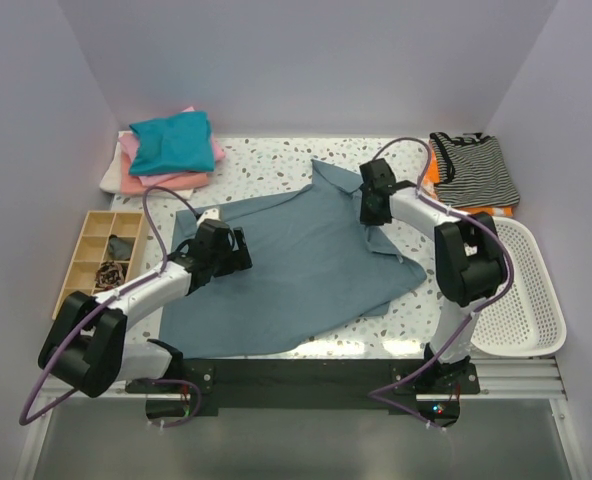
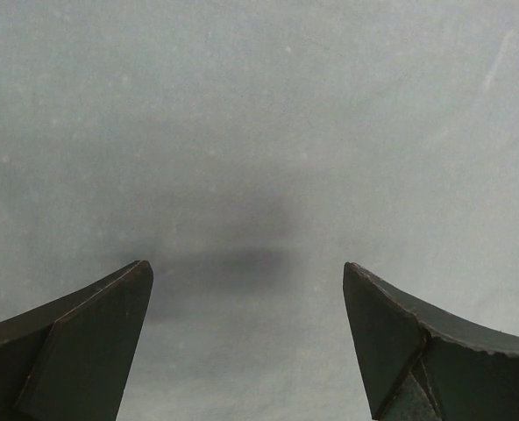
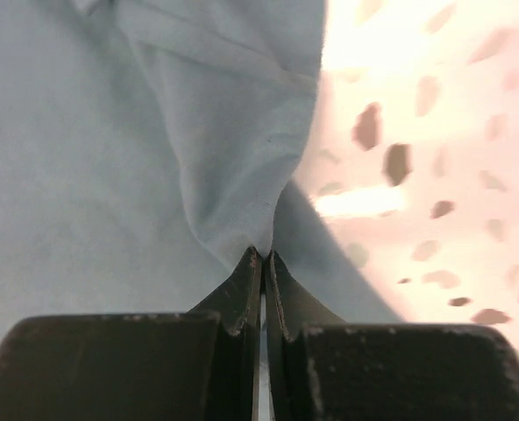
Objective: Fold and stack the t-shirts
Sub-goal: Flatten out the tshirt, then grap the side of the flattened tshirt furthest away from the robot with both arms
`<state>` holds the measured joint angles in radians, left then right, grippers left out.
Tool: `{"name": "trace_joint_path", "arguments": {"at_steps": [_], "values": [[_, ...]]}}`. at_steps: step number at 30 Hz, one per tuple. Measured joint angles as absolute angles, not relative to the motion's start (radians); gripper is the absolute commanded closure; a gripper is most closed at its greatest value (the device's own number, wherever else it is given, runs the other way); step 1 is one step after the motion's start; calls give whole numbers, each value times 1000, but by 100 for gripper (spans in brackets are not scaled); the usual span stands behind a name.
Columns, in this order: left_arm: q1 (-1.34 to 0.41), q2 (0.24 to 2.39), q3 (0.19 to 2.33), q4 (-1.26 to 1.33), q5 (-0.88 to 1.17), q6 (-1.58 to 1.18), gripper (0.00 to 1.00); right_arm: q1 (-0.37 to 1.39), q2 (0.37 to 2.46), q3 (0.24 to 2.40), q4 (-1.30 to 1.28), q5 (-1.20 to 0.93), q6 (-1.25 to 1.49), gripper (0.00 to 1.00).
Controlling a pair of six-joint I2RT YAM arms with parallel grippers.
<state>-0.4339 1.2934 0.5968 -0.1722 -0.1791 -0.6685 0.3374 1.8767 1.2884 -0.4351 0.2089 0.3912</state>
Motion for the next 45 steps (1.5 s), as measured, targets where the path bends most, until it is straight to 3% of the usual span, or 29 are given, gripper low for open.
{"name": "trace_joint_path", "arguments": {"at_steps": [10, 11, 12, 14, 16, 17, 22, 28, 36, 45], "values": [[-434, 1305, 597, -173, -181, -657, 5, 264, 2016, 1628, -540, 482, 305, 100], [-434, 1305, 597, -173, -184, -656, 5, 260, 2049, 1673, -554, 513, 297, 95], [-434, 1305, 597, -175, -187, -652, 5, 258, 2083, 1716, -571, 544, 292, 85], [-434, 1304, 597, -178, -193, -646, 4, 254, 2144, 1794, -612, 601, 287, 31], [-434, 1300, 597, -184, -200, -643, 2, 253, 2192, 1845, -639, 651, 288, 15], [-434, 1296, 597, -186, -205, -642, 1, 252, 2202, 1849, -653, 671, 285, 13], [-434, 1264, 599, -211, -247, -641, 0, 250, 2145, 1753, -642, 679, 286, 13], [-399, 1247, 648, -224, -291, -618, 0, 237, 2024, 1679, -559, 432, 287, 18], [-348, 1391, 789, -120, -289, -580, 0, 187, 2124, 1847, -488, 73, 370, 22], [-269, 1555, 795, -33, -239, -591, 0, 87, 2246, 1862, -438, -183, 508, 27]]}}
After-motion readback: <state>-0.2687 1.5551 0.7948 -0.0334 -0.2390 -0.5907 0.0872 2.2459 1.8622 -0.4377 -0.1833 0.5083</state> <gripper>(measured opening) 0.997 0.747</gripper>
